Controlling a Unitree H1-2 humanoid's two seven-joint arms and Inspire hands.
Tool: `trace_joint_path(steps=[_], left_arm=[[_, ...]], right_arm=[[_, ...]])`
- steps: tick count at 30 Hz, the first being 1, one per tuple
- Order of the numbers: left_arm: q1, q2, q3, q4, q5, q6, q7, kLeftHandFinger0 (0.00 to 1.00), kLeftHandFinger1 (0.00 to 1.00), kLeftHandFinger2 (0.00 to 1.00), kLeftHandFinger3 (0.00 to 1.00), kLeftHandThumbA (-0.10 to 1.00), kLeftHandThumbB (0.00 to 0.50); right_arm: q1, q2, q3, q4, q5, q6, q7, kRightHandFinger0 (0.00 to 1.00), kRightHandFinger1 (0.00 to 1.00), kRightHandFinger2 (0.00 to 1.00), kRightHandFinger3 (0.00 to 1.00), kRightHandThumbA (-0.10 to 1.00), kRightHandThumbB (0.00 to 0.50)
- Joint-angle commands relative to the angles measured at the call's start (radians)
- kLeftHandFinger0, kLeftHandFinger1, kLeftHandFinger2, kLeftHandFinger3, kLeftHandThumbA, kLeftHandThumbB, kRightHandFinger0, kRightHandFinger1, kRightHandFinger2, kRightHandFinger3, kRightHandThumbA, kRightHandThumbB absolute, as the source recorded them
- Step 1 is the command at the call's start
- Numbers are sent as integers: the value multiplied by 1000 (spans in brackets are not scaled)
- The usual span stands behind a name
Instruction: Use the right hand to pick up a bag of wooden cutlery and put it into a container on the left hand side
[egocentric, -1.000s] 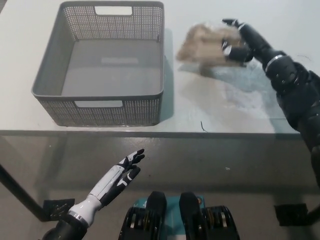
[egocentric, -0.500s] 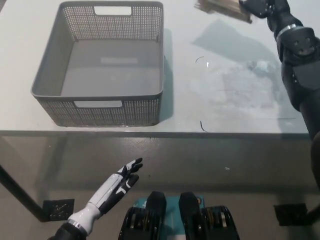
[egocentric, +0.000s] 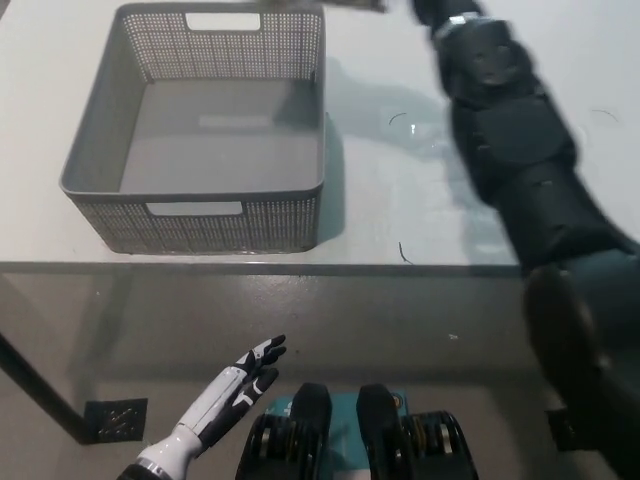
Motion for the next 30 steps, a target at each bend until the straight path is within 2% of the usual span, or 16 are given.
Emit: trace_joint_path(steps=[1, 4, 6, 7, 8, 9, 10, 11, 12, 13, 14, 15, 19, 22, 26, 30], left_arm=[[-15, 2, -3, -18, 8, -26, 0, 1000, 1000, 1000, 1000, 1000, 324], [-19, 5, -10, -17, 14, -37, -2, 1000, 1000, 1000, 1000, 1000, 302], [-20, 6, -13, -23, 15, -29, -7, 1000, 1000, 1000, 1000, 1000, 293], [-20, 8, -15, -27, 17, -24, -10, 1000, 1000, 1000, 1000, 1000, 294], [-21, 9, -14, -27, 16, -28, -10, 1000, 1000, 1000, 1000, 1000, 289], [-22, 11, -15, -28, 16, -28, -12, 1000, 1000, 1000, 1000, 1000, 294], [-24, 13, -15, -31, 16, -26, -14, 1000, 1000, 1000, 1000, 1000, 289], [-24, 14, -16, -32, 18, -27, -14, 1000, 1000, 1000, 1000, 1000, 289], [-25, 16, -17, -39, 14, -17, -21, 1000, 1000, 1000, 1000, 1000, 286], [-25, 16, -18, -40, 14, -17, -22, 1000, 1000, 1000, 1000, 1000, 285], [-24, 18, -20, -44, 19, -15, -21, 1000, 1000, 1000, 1000, 1000, 290], [-23, 19, -21, -48, 24, -9, -21, 1000, 1000, 1000, 1000, 1000, 296], [-26, 23, -28, -48, 33, -12, -27, 1000, 1000, 1000, 1000, 1000, 285], [-32, 26, -31, -41, 46, -22, -23, 1000, 1000, 1000, 1000, 1000, 295], [-37, 24, -33, -25, 52, -36, -19, 1000, 1000, 1000, 1000, 1000, 307], [-39, 20, -36, -16, 51, -43, -19, 1000, 1000, 1000, 1000, 1000, 295]], right_arm=[[-117, 59, 42, -6, 0, -33, -49, 0, 402, 756, 701, -100, 186], [-122, 98, 77, 22, -19, -29, -79, 11, 487, 874, 812, -100, 194], [-117, 118, 98, 41, -19, -47, -69, 6, 507, 920, 860, -100, 166], [-115, 122, 112, 47, -26, -43, -68, 51, 550, 948, 894, -100, 173], [-113, 124, 136, 51, -51, -32, -96, 282, 749, 1000, 1000, -93, 187], [-113, 122, 158, 59, -72, -25, -112, 430, 811, 1000, 1000, 36, 258], [-112, 117, 184, 70, -88, -17, -105, 541, 892, 1000, 1000, 286, 335], [-110, 113, 197, 74, -87, -12, -85, 594, 899, 1000, 1000, 353, 351], [-103, 100, 224, 84, -100, -8, -52, 946, 1000, 1000, 1000, 547, 447], [-102, 98, 230, 88, -96, -12, -49, 1000, 1000, 1000, 1000, 572, 456], [-99, 92, 252, 89, -112, -4, -66, 1000, 1000, 1000, 1000, 612, 451], [-97, 87, 265, 92, -123, 3, -79, 1000, 1000, 1000, 1000, 619, 407], [-90, 67, 285, 100, -122, 26, -93, 1000, 1000, 1000, 1000, 687, 386], [-83, 49, 306, 100, -137, 20, -107, 1000, 1000, 1000, 1000, 795, 379], [-75, 34, 310, 90, -134, 9, -104, 1000, 1000, 1000, 1000, 895, 416], [-71, 22, 289, 72, -110, -6, -80, 1000, 1000, 1000, 1000, 897, 425]])
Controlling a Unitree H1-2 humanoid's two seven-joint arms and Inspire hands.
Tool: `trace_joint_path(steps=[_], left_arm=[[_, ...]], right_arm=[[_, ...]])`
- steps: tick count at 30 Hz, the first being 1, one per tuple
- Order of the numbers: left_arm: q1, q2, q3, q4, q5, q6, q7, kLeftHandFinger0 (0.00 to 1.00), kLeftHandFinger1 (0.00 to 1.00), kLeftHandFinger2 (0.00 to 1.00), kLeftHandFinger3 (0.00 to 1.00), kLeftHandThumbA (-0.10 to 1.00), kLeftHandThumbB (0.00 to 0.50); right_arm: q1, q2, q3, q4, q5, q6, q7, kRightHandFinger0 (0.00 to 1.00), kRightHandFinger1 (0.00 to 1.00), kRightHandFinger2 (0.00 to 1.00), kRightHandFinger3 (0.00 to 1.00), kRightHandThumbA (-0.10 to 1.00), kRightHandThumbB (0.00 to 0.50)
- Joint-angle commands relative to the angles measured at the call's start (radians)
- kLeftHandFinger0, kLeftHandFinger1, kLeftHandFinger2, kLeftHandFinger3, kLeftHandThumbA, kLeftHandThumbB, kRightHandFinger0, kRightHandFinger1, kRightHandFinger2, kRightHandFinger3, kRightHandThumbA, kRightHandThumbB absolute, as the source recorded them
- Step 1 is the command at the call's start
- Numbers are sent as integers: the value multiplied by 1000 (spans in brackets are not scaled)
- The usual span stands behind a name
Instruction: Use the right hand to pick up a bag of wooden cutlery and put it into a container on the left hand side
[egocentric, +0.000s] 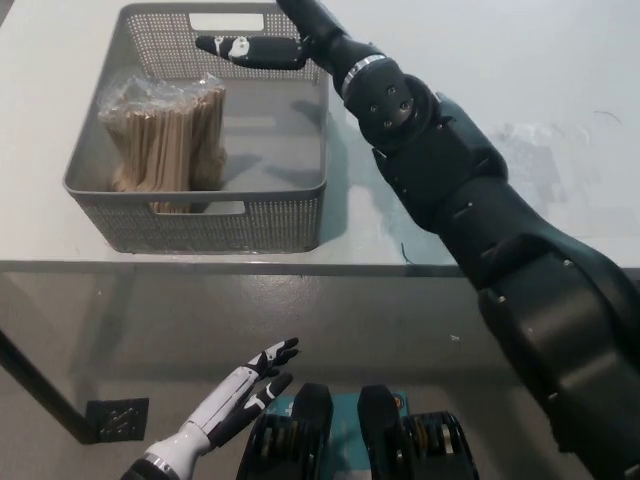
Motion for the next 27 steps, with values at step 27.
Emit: trace_joint_path(steps=[27], left_arm=[[-24, 19, 27, 17, -23, -43, 4, 1000, 1000, 1000, 1000, 1000, 336]], right_arm=[[795, -269, -229, -1486, 287, 174, 111, 1000, 1000, 1000, 1000, 931, 392]])
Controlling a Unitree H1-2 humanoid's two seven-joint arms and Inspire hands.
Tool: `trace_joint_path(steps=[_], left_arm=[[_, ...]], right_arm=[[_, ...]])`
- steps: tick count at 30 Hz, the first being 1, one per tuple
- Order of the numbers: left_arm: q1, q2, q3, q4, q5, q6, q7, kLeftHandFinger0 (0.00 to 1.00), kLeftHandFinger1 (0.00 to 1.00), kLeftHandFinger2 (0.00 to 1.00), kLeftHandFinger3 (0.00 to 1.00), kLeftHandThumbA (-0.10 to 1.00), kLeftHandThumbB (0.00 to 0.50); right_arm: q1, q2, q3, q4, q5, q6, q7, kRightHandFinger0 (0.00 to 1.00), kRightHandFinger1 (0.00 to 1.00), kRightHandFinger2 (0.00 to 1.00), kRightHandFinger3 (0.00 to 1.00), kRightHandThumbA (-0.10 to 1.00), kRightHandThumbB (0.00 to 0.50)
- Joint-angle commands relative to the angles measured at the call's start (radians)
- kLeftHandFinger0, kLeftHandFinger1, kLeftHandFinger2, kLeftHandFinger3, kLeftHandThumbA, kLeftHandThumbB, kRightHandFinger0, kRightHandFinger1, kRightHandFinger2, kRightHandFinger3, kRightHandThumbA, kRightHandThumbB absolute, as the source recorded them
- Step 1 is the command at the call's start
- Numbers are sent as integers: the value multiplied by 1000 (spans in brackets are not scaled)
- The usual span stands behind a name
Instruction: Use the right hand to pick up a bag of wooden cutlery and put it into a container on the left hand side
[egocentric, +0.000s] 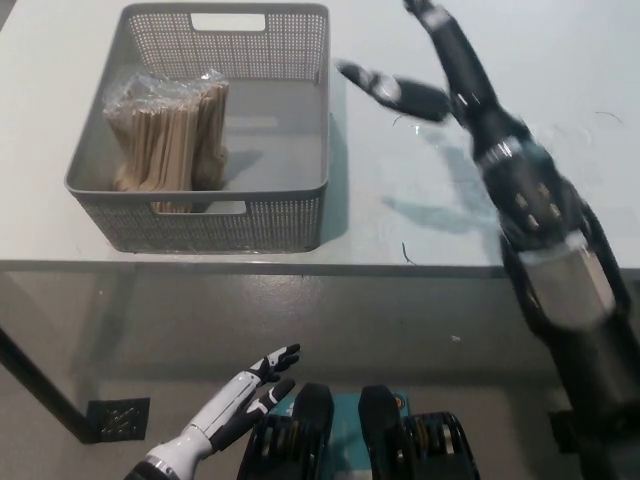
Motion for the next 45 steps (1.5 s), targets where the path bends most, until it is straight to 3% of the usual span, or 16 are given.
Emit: trace_joint_path(steps=[1, 6, 8, 9, 11, 17, 21, 22, 26, 28, 31, 33, 37, 45], left_arm=[[-24, 19, 33, 7, -34, -51, 12, 1000, 1000, 1000, 1000, 1000, 334], [-11, 11, 54, 19, -44, -53, 32, 1000, 1000, 1000, 1000, 1000, 353], [-6, 6, 60, 23, -49, -55, 35, 1000, 1000, 1000, 1000, 1000, 362], [-6, 3, 63, 29, -49, -68, 39, 1000, 1000, 1000, 1000, 1000, 357], [-4, -1, 68, 36, -43, -79, 46, 1000, 1000, 1000, 1000, 1000, 356], [-5, -12, 90, 45, -39, -91, 52, 1000, 1000, 1000, 1000, 1000, 363], [-4, -12, 100, 41, -40, -90, 51, 1000, 1000, 1000, 1000, 1000, 367], [-10, -13, 105, 44, -49, -90, 49, 1000, 1000, 1000, 1000, 1000, 374], [-15, -25, 113, 67, -64, -113, 52, 1000, 1000, 1000, 1000, 1000, 371], [-16, -32, 120, 76, -82, -115, 48, 1000, 1000, 1000, 1000, 1000, 371], [-12, -38, 129, 89, -82, -134, 62, 1000, 1000, 1000, 1000, 1000, 350], [-12, -43, 135, 93, -87, -137, 64, 1000, 1000, 1000, 1000, 1000, 350], [-12, -49, 142, 99, -82, -144, 65, 1000, 1000, 1000, 1000, 1000, 337], [-30, -45, 139, 96, -59, -145, 68, 1000, 1000, 1000, 1000, 1000, 302]], right_arm=[[267, -101, -102, -635, 231, 49, 67, 1000, 1000, 1000, 1000, 946, 388], [417, -84, -62, -631, 228, 1, 71, 1000, 1000, 1000, 1000, 1000, 404], [469, -77, -45, -615, 229, -5, 77, 1000, 1000, 1000, 1000, 957, 388], [509, -72, -29, -594, 255, -15, 95, 1000, 1000, 1000, 1000, 896, 333], [561, -62, -13, -554, 257, -42, 105, 1000, 1000, 1000, 1000, 892, 307], [659, -9, -11, -381, 294, -63, 118, 1000, 1000, 1000, 1000, 888, 315], [682, 19, -1, -257, 289, -105, 133, 1000, 1000, 1000, 1000, 935, 266], [683, 32, 2, -221, 277, -113, 126, 1000, 1000, 1000, 1000, 975, 301], [697, 54, 5, -164, 296, -138, 146, 1000, 1000, 1000, 1000, 1000, 233], [697, 72, -2, -164, 306, -118, 140, 1000, 1000, 1000, 1000, 1000, 225], [702, 105, -10, -155, 349, -102, 151, 1000, 1000, 1000, 1000, 1000, 152], [706, 118, -12, -156, 363, -73, 153, 1000, 1000, 1000, 1000, 1000, 145], [704, 126, -8, -163, 350, -58, 146, 1000, 1000, 1000, 1000, 1000, 177], [682, 118, -13, -159, 353, -59, 146, 1000, 1000, 1000, 1000, 985, 141]])
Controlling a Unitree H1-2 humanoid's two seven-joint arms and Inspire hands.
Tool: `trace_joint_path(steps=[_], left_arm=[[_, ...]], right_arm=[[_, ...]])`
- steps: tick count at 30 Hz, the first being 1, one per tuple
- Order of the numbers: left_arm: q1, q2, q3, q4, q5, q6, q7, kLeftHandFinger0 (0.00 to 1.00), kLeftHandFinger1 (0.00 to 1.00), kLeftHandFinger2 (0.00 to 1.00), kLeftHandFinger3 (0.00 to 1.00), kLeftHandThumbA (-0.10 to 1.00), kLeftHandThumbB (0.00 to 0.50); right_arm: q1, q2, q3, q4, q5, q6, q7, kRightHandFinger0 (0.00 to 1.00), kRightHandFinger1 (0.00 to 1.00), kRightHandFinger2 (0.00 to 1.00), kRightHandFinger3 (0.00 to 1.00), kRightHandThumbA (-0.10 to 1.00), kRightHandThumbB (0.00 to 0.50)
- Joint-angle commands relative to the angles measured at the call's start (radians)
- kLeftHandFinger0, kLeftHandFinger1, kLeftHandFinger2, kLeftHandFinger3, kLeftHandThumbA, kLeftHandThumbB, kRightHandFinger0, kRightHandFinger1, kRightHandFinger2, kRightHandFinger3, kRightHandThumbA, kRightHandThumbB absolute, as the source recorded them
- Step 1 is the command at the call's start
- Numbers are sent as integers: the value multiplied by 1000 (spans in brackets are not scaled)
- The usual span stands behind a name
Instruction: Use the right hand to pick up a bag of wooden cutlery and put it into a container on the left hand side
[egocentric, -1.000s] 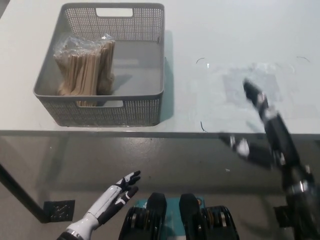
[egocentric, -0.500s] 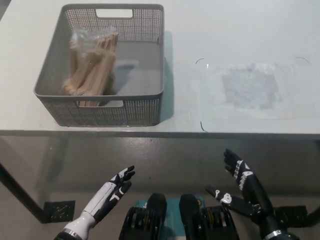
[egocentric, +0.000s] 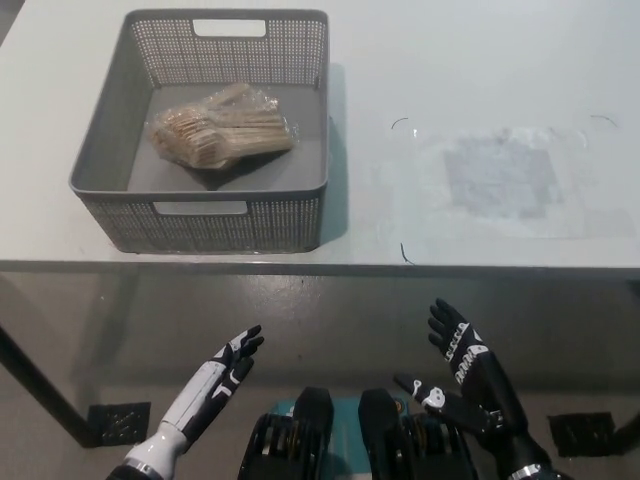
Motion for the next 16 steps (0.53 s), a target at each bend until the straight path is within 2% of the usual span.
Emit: trace_joint_path(steps=[1, 8, 9, 13, 16], left_arm=[[-34, -1, 4, -9, 3, -50, 34, 1000, 1000, 1000, 1000, 1000, 300], [-43, 3, 1, -6, 3, -52, 35, 1000, 1000, 1000, 1000, 1000, 299], [-44, 3, 1, -7, 1, -49, 32, 1000, 1000, 1000, 1000, 1000, 297], [-48, 2, 3, -8, -5, -49, 32, 1000, 1000, 1000, 1000, 1000, 287], [-52, 1, 5, -8, -7, -48, 34, 1000, 1000, 1000, 1000, 1000, 294]], right_arm=[[-32, 0, -9, -8, 28, -10, 20, 1000, 1000, 1000, 1000, 982, 141], [-42, -5, -7, -15, 0, -10, 2, 1000, 1000, 1000, 1000, 983, 134], [-42, -6, -7, -16, 3, -9, 4, 1000, 1000, 1000, 1000, 982, 152], [-52, -7, -8, -14, 1, -9, 1, 1000, 1000, 1000, 1000, 985, 158], [-60, -12, -6, -8, 6, -17, 11, 1000, 1000, 1000, 1000, 997, 130]])
